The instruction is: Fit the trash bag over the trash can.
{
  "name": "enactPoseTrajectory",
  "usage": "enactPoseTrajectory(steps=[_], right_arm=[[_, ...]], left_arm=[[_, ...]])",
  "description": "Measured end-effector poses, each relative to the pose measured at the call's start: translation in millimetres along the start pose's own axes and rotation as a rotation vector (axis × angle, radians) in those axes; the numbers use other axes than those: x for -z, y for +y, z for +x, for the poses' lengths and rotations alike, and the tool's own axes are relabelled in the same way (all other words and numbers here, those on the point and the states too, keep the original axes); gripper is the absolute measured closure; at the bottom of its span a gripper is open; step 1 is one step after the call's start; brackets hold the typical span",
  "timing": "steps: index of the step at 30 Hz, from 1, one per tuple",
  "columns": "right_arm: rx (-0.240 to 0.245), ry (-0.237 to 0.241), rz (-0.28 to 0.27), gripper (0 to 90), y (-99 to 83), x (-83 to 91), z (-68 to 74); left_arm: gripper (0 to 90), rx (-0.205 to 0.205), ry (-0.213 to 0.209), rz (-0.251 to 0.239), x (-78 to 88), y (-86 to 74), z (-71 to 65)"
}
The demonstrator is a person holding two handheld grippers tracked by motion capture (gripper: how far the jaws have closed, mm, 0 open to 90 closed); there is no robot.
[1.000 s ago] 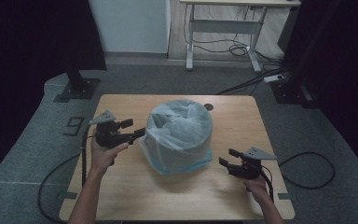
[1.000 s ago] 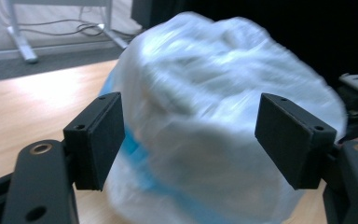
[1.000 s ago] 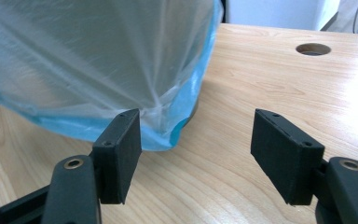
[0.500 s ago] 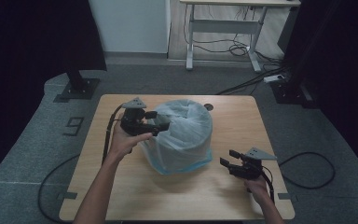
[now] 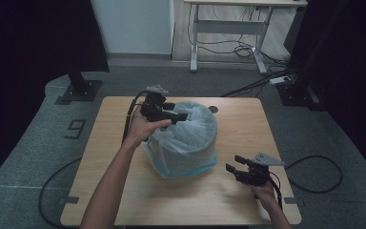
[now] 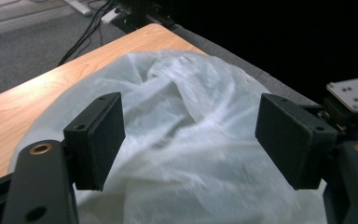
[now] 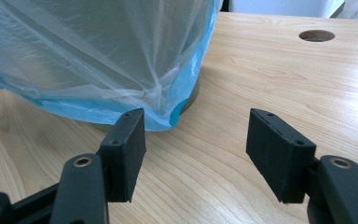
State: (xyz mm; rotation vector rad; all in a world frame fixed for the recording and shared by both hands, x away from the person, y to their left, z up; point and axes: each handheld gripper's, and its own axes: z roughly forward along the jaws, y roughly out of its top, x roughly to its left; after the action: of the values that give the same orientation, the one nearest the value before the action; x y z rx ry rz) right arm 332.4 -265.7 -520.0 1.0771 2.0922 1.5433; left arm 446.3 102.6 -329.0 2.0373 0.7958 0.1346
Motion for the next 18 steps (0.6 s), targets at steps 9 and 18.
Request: enactPoseTrajectory(steps=[9, 18], right_arm=[[-0.019, -0.024, -0.012, 36.5, 0.2, 7.8, -4.5], [-0.046, -0.048, -0.010, 36.5, -1.7, 12.5, -10.7]], left_arm=[[24.9, 0.018, 0.027, 0.097, -32.4, 19.1, 5.3], [25.6, -0.012, 0.052, 0.213, -65.8, 29.5, -2.9]])
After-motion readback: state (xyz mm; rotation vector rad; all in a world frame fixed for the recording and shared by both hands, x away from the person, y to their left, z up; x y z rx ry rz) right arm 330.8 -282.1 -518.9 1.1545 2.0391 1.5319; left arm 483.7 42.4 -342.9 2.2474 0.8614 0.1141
